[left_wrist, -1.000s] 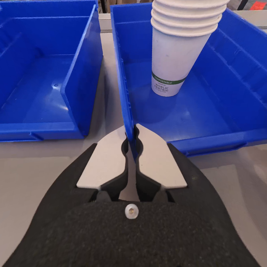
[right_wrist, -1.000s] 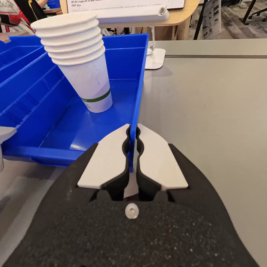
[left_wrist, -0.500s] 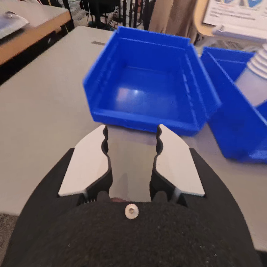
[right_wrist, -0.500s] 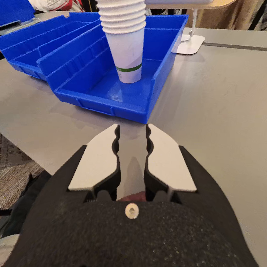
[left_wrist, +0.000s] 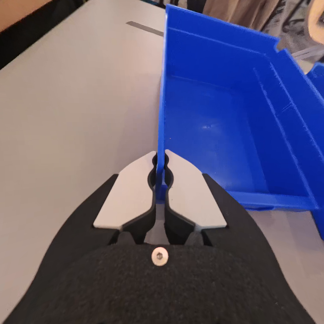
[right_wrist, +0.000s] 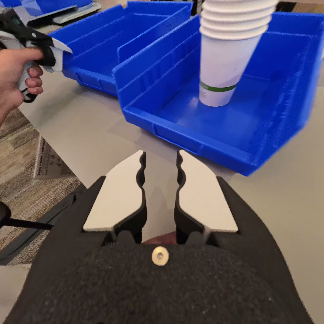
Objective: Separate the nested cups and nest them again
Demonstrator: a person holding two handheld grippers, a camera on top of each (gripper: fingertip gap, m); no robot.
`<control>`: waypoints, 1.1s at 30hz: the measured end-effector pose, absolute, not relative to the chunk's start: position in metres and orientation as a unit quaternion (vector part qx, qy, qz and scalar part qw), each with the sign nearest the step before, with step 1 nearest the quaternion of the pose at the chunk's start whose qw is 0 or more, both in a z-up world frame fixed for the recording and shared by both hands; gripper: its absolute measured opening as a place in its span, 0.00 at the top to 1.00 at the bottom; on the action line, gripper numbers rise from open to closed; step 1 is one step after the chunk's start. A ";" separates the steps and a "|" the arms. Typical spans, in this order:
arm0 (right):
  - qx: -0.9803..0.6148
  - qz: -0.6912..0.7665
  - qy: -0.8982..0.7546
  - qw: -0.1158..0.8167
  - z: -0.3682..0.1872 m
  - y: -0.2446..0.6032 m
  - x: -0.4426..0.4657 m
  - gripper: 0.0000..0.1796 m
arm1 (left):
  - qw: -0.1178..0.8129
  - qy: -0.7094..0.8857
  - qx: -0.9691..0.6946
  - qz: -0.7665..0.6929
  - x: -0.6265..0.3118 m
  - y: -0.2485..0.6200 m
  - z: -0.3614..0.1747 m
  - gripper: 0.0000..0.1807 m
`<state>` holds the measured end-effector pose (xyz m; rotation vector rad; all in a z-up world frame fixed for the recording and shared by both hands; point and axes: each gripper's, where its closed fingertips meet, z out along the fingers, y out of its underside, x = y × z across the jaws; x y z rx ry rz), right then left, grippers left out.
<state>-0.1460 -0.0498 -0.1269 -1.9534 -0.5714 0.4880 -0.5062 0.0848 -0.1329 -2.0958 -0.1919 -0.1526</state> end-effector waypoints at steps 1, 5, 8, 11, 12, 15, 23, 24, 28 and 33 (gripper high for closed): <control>-0.809 0.204 -0.246 0.494 -0.129 -0.049 -0.157 0.82 | 0.493 -0.082 -0.865 -0.040 -0.506 0.074 -0.133 0.98; -0.805 0.206 -0.287 0.477 -0.135 -0.040 -0.211 0.79 | 0.504 -0.099 -0.858 0.006 -0.495 0.022 -0.133 0.98; -0.791 0.220 -0.307 0.481 -0.130 -0.036 -0.253 0.78 | 0.513 -0.132 -0.848 0.025 -0.491 -0.023 -0.133 0.98; -0.790 0.236 -0.313 0.472 -0.131 -0.039 -0.282 0.79 | 0.519 -0.156 -0.840 0.034 -0.487 -0.064 -0.132 0.99; -0.788 0.247 -0.319 0.466 -0.132 -0.045 -0.290 0.80 | 0.519 -0.160 -0.839 0.035 -0.484 -0.076 -0.132 0.99; -0.788 0.241 -0.305 0.477 -0.134 -0.050 -0.298 0.82 | 0.523 -0.147 -0.838 0.052 -0.468 -0.104 -0.133 0.98; -0.742 0.208 -0.254 0.584 -0.083 -0.039 -0.287 0.98 | 0.623 -0.124 -0.761 0.133 -0.447 -0.141 -0.084 0.97; -0.725 0.207 -0.249 0.608 -0.064 -0.040 -0.284 0.98 | 0.643 -0.119 -0.743 0.141 -0.446 -0.141 -0.067 0.97; -0.667 0.183 -0.213 0.690 0.016 -0.035 -0.245 0.99 | 0.711 -0.094 -0.685 0.128 -0.421 -0.124 0.006 0.98; -0.656 0.091 -0.134 0.737 0.077 -0.011 -0.129 0.98 | 0.750 -0.001 -0.660 0.054 -0.327 -0.056 0.072 0.98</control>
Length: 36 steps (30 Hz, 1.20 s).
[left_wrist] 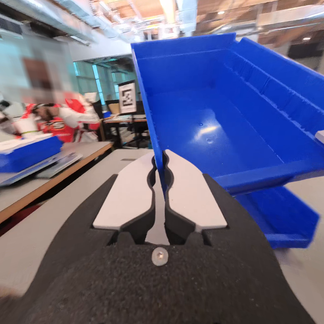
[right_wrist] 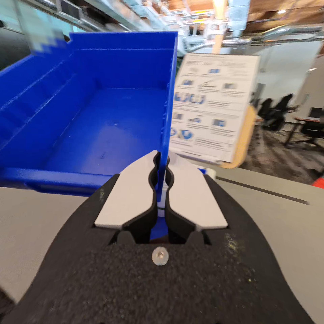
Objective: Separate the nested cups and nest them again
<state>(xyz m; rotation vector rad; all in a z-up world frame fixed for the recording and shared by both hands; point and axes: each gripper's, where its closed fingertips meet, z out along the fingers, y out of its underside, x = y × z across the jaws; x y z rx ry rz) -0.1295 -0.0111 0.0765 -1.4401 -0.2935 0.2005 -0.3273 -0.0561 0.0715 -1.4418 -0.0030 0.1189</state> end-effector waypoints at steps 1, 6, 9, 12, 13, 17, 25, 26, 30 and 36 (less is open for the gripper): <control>-0.662 0.065 -0.120 0.737 0.081 -0.008 -0.102 0.98 | 0.750 0.022 -0.661 0.036 -0.302 -0.041 0.078 0.98; -0.700 -0.042 -0.035 0.712 0.075 -0.008 0.045 0.98 | 0.725 0.115 -0.674 -0.078 -0.158 0.015 0.075 0.98; -0.736 -0.086 0.010 0.672 0.048 -0.014 0.127 0.98 | 0.695 0.155 -0.691 -0.122 -0.071 0.032 0.050 0.98; -0.768 -0.109 0.041 0.630 0.013 -0.024 0.188 0.98 | 0.650 0.188 -0.721 -0.149 -0.002 0.040 0.013 0.98; -0.776 -0.110 0.047 0.620 0.002 -0.026 0.203 0.98 | 0.637 0.193 -0.729 -0.163 0.016 0.041 0.000 0.98; -0.802 -0.102 0.046 0.586 -0.040 -0.022 0.255 0.98 | 0.604 0.218 -0.747 -0.172 0.070 0.041 -0.045 0.97; -0.832 -0.022 0.027 0.554 -0.104 -0.002 0.291 0.98 | 0.567 0.262 -0.769 -0.133 0.106 0.038 -0.102 0.95; -0.835 -0.018 0.025 0.550 -0.110 -0.001 0.294 0.98 | 0.559 0.266 -0.774 -0.133 0.108 0.036 -0.108 0.95; -0.842 -0.011 0.040 0.538 -0.134 0.002 0.306 0.98 | 0.537 0.273 -0.782 -0.156 0.119 0.025 -0.130 0.92; -0.834 -0.043 0.080 0.544 -0.129 -0.011 0.320 0.81 | 0.516 0.312 -0.784 -0.145 0.090 -0.001 -0.135 0.71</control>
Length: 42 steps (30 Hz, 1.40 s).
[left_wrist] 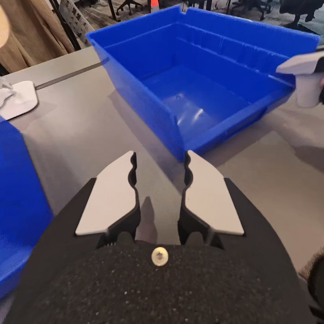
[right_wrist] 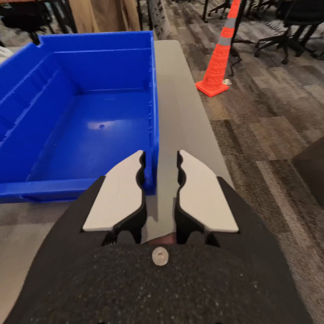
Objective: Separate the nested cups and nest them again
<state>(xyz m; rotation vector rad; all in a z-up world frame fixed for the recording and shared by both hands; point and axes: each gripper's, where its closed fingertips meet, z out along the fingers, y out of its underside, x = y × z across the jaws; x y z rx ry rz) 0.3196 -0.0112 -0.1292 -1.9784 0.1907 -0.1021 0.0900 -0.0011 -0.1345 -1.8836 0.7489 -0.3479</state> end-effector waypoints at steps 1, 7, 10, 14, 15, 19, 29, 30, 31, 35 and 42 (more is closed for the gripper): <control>-0.832 -0.071 0.084 0.543 -0.122 -0.021 0.324 0.77 | 0.512 0.316 -0.785 -0.148 0.074 -0.010 -0.132 0.71; -0.793 -0.069 0.022 0.605 -0.059 -0.050 0.224 0.79 | 0.546 0.218 -0.798 -0.130 -0.096 -0.038 -0.082 0.76; -0.802 0.108 -0.093 0.580 -0.073 -0.036 0.072 0.78 | 0.584 0.105 -0.802 -0.066 -0.208 -0.014 -0.064 0.77; -0.813 0.147 -0.138 0.546 -0.107 -0.012 -0.046 0.77 | 0.555 0.016 -0.825 -0.105 -0.264 0.017 -0.084 0.68; -0.816 0.120 -0.119 0.553 -0.111 0.000 -0.050 0.77 | 0.553 0.011 -0.823 -0.127 -0.262 0.022 -0.087 0.68; -0.819 0.113 -0.071 0.559 -0.114 0.035 -0.057 0.77 | 0.557 0.026 -0.818 -0.139 -0.246 0.038 -0.095 0.70; -0.821 0.089 -0.034 0.562 -0.125 0.055 -0.064 0.97 | 0.522 0.038 -0.850 -0.059 -0.254 0.054 -0.127 0.98; -0.820 0.092 -0.028 0.564 -0.125 0.055 -0.067 0.97 | 0.520 0.033 -0.851 -0.066 -0.257 0.054 -0.127 0.98; -0.819 0.090 -0.022 0.567 -0.125 0.053 -0.072 0.98 | 0.519 0.027 -0.852 -0.068 -0.261 0.055 -0.127 0.98; -0.815 0.103 0.015 0.570 -0.122 0.048 -0.101 0.98 | 0.524 0.026 -0.850 -0.052 -0.289 0.054 -0.120 0.99; -0.799 0.109 0.007 0.591 -0.101 0.053 -0.199 0.97 | 0.532 0.050 -0.845 -0.012 -0.384 0.060 -0.100 0.98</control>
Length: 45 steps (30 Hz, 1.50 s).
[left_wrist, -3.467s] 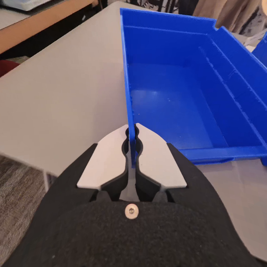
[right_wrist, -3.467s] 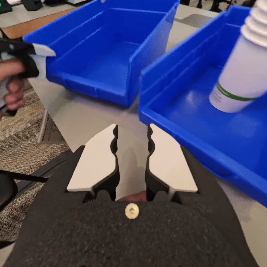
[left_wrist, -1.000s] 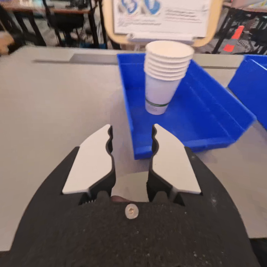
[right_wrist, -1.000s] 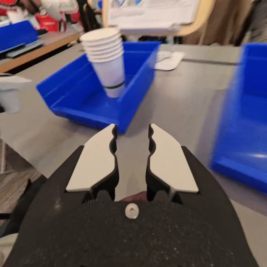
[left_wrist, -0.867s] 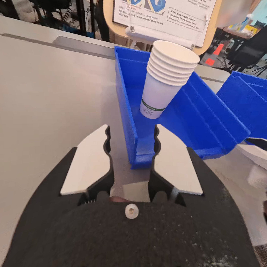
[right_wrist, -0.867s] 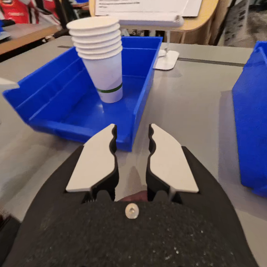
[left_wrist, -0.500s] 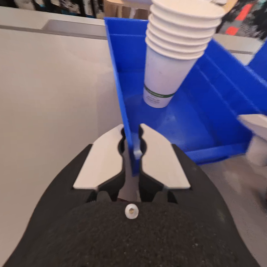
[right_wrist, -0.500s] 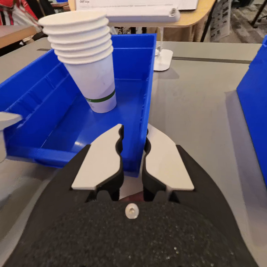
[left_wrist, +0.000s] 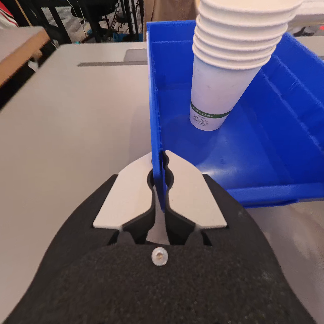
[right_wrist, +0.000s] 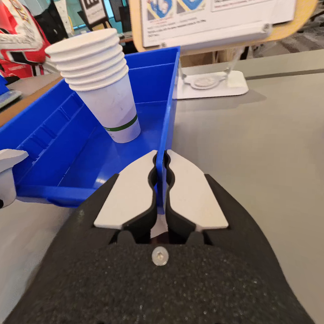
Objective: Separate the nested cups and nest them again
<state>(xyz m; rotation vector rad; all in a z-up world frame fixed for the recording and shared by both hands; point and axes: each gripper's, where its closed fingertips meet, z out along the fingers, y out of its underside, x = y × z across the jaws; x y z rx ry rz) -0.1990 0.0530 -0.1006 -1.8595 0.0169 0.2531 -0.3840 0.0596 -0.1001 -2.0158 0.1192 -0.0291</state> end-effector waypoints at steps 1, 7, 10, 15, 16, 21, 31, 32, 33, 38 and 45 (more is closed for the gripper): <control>-0.797 0.112 0.004 0.593 -0.099 0.056 -0.214 0.97 | 0.537 0.055 -0.842 -0.006 -0.399 0.062 -0.095 0.98; -0.810 0.111 -0.010 0.576 -0.105 0.081 -0.278 0.97 | 0.522 0.068 -0.850 0.021 -0.466 0.084 -0.091 0.98; -0.816 0.099 -0.006 0.569 -0.111 0.089 -0.293 0.97 | 0.516 0.062 -0.854 0.016 -0.483 0.093 -0.104 0.98; -0.818 0.086 -0.026 0.568 -0.124 0.093 -0.310 0.97 | 0.513 0.049 -0.857 -0.006 -0.500 0.099 -0.125 0.98; -0.813 0.084 -0.028 0.575 -0.124 0.092 -0.312 0.97 | 0.517 0.048 -0.854 -0.012 -0.502 0.100 -0.126 0.98; -0.812 0.121 -0.049 0.568 -0.122 0.087 -0.323 0.89 | 0.517 0.045 -0.854 -0.031 -0.507 0.102 -0.126 0.97; -0.769 0.251 -0.176 0.562 -0.088 -0.010 -0.231 0.74 | 0.578 -0.056 -0.810 -0.079 -0.484 0.023 -0.080 0.68; -0.775 0.254 -0.181 0.550 -0.092 -0.016 -0.211 0.73 | 0.577 -0.039 -0.810 -0.102 -0.459 0.016 -0.078 0.68; -0.785 0.248 -0.185 0.537 -0.098 -0.019 -0.188 0.71 | 0.573 -0.024 -0.811 -0.115 -0.435 0.009 -0.079 0.67; -0.819 0.160 -0.174 0.522 -0.111 -0.023 -0.070 0.65 | 0.564 0.017 -0.800 -0.206 -0.311 -0.016 -0.094 0.65; -0.811 0.135 -0.111 0.559 -0.109 -0.031 0.007 0.65 | 0.571 0.054 -0.797 -0.192 -0.225 -0.012 -0.106 0.63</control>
